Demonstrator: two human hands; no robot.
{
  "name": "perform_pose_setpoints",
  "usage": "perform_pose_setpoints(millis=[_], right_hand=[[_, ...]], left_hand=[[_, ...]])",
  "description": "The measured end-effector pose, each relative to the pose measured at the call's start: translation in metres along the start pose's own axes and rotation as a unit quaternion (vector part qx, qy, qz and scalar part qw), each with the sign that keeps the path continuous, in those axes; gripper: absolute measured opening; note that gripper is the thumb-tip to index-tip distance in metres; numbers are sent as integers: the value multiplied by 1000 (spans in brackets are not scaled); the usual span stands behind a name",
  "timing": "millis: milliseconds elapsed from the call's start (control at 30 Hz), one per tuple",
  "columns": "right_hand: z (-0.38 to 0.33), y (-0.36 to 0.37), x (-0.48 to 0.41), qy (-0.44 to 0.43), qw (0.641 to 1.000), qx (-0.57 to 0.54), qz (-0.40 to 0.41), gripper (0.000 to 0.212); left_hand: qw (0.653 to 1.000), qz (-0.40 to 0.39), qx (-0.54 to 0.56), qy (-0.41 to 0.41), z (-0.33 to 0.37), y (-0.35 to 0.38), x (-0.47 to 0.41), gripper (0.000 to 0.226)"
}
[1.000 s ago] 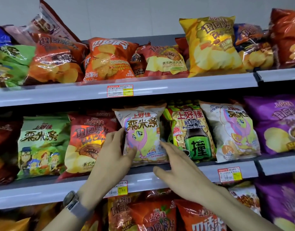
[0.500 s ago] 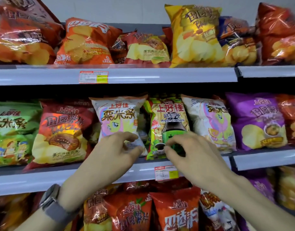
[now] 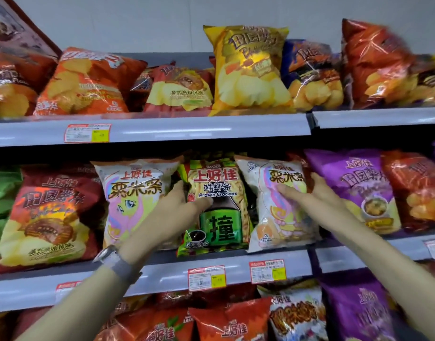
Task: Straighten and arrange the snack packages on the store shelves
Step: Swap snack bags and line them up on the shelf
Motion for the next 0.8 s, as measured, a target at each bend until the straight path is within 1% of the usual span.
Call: perform_pose_setpoints(millis=[33, 100, 133, 167, 200, 233, 267, 333, 367, 433, 467, 533, 567, 667, 733, 800], right_hand=[[9, 3, -5, 15, 999, -34, -19, 84], [23, 14, -6, 57, 989, -100, -93, 76], [26, 19, -5, 67, 982, -125, -127, 72], [26, 22, -4, 60, 977, -143, -144, 70], [22, 22, -2, 42, 975, -165, -143, 68], [21, 20, -4, 23, 973, -191, -124, 65], [17, 16, -4, 6, 973, -211, -96, 65], [10, 6, -2, -26, 972, -230, -49, 71], [7, 1, 0, -38, 972, -229, -32, 75], [9, -11, 3, -40, 979, -199, 4, 88], [11, -17, 4, -40, 985, -170, 17, 95], [15, -30, 7, -36, 991, -125, 33, 103], [18, -35, 8, -35, 992, -118, 40, 103], [24, -53, 13, -34, 993, -89, 68, 102], [29, -60, 14, -40, 992, -79, 85, 113], [29, -59, 18, -42, 994, -58, 86, 116]], left_hand=[[1000, -2, 20, -18, -3, 3, -7, 54], [997, -7, 56, -46, -10, 8, -16, 79], [995, -11, 75, -62, -10, 12, -17, 83], [993, -19, 94, -72, -12, 16, -21, 78], [990, -25, 112, -77, -12, 19, -22, 68], [989, -29, 124, -81, -11, 22, -23, 61], [988, -31, 129, -83, -10, 24, -23, 65], [985, -24, 147, -91, -12, 27, -27, 86], [983, -15, 157, -89, -10, 28, -27, 86], [985, -9, 159, -71, -4, 29, -26, 68], [987, -7, 148, -63, -2, 29, -24, 63], [990, 0, 131, -43, 3, 30, -23, 78], [991, 14, 130, -27, 7, 27, -20, 81], [989, 60, 130, 32, 17, 14, -9, 71], [987, 73, 133, 55, 24, 5, 3, 62], [985, 81, 136, 64, 26, -7, 15, 52]])
Point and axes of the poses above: each hand's wrist, its own x-axis away from the middle knuckle, its own y-axis out of the palm, z = x × y, the point moved 6 cm from there along -x, towards the middle knuckle, and after that the axes turned 8 degrees about -y, right-handed, at the moved point
